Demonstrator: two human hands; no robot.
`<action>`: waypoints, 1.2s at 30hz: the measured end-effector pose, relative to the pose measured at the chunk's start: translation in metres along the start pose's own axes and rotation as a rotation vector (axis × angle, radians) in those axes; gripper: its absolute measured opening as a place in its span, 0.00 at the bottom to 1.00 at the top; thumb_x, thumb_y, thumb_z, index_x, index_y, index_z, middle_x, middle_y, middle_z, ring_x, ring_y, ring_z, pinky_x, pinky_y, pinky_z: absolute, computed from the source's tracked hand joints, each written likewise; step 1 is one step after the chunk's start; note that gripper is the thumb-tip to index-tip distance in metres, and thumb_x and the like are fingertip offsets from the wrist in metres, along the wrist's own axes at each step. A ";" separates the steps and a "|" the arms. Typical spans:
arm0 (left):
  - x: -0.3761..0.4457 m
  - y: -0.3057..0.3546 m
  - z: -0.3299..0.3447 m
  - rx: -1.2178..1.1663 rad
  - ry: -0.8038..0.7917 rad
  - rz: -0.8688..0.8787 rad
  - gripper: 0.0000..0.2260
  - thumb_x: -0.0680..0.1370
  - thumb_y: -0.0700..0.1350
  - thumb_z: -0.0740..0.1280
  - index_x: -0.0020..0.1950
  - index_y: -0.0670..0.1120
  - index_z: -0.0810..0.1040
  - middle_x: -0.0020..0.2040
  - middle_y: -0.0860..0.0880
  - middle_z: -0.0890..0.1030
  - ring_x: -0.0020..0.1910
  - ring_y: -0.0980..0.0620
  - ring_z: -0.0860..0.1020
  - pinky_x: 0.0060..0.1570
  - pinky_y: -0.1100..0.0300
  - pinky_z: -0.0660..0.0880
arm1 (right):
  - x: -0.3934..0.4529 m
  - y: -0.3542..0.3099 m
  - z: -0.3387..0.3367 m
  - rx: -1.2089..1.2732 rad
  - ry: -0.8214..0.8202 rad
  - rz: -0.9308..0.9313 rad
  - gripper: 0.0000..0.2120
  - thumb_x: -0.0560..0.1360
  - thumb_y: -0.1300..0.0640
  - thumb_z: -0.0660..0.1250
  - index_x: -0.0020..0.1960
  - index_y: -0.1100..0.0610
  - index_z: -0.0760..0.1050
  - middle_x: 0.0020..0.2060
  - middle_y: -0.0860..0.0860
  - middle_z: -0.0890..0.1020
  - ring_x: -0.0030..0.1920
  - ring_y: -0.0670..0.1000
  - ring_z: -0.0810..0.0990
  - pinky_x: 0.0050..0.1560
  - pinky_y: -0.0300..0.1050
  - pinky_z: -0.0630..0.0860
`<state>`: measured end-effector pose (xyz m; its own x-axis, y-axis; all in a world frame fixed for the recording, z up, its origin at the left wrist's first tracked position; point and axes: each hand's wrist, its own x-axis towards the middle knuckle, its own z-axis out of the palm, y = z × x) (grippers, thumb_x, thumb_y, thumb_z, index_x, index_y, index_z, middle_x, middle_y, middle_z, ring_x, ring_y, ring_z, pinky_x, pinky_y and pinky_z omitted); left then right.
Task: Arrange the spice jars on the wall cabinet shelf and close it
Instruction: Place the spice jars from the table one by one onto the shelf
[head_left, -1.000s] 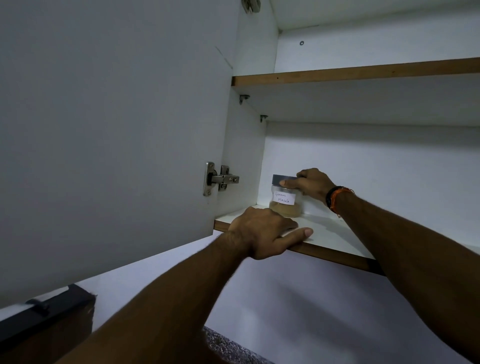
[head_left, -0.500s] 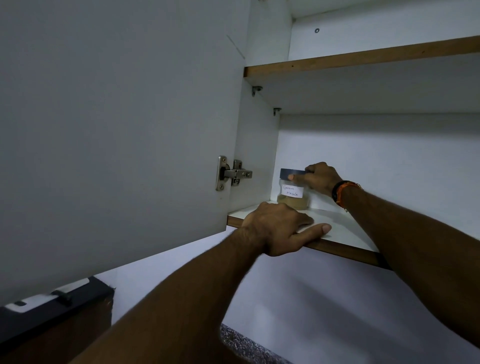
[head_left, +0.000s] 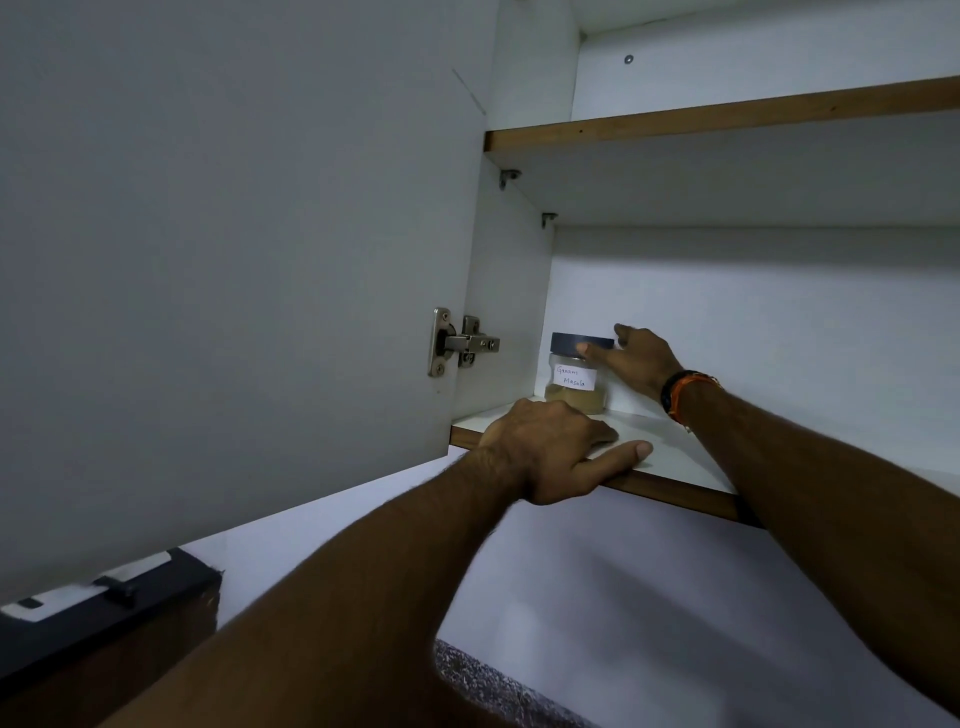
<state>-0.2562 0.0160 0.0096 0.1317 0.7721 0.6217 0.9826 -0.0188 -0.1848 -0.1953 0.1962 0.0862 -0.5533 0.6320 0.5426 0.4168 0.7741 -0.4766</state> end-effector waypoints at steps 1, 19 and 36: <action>0.000 0.001 0.000 0.006 -0.001 -0.001 0.29 0.81 0.66 0.43 0.46 0.53 0.79 0.38 0.51 0.80 0.40 0.54 0.77 0.43 0.56 0.76 | -0.004 0.001 -0.003 -0.012 0.010 -0.005 0.40 0.78 0.38 0.66 0.78 0.64 0.61 0.76 0.60 0.67 0.75 0.61 0.67 0.74 0.53 0.64; -0.028 0.044 -0.011 -0.076 -0.027 -0.283 0.18 0.85 0.57 0.47 0.43 0.54 0.70 0.53 0.47 0.84 0.53 0.44 0.79 0.57 0.48 0.69 | -0.161 -0.026 -0.054 0.031 0.134 -0.085 0.21 0.80 0.50 0.66 0.71 0.58 0.74 0.67 0.54 0.78 0.66 0.54 0.76 0.66 0.45 0.69; -0.182 0.144 0.030 -0.239 -0.264 -0.273 0.34 0.80 0.48 0.64 0.82 0.46 0.52 0.82 0.43 0.53 0.80 0.41 0.57 0.76 0.43 0.60 | -0.362 0.017 0.017 -0.088 0.235 -0.144 0.18 0.76 0.63 0.66 0.66 0.59 0.76 0.64 0.56 0.76 0.64 0.57 0.74 0.60 0.49 0.76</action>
<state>-0.1426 -0.1084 -0.1525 -0.1437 0.9043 0.4020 0.9835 0.0855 0.1593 0.0004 -0.0202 -0.1302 -0.4338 0.4985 0.7506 0.4124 0.8505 -0.3265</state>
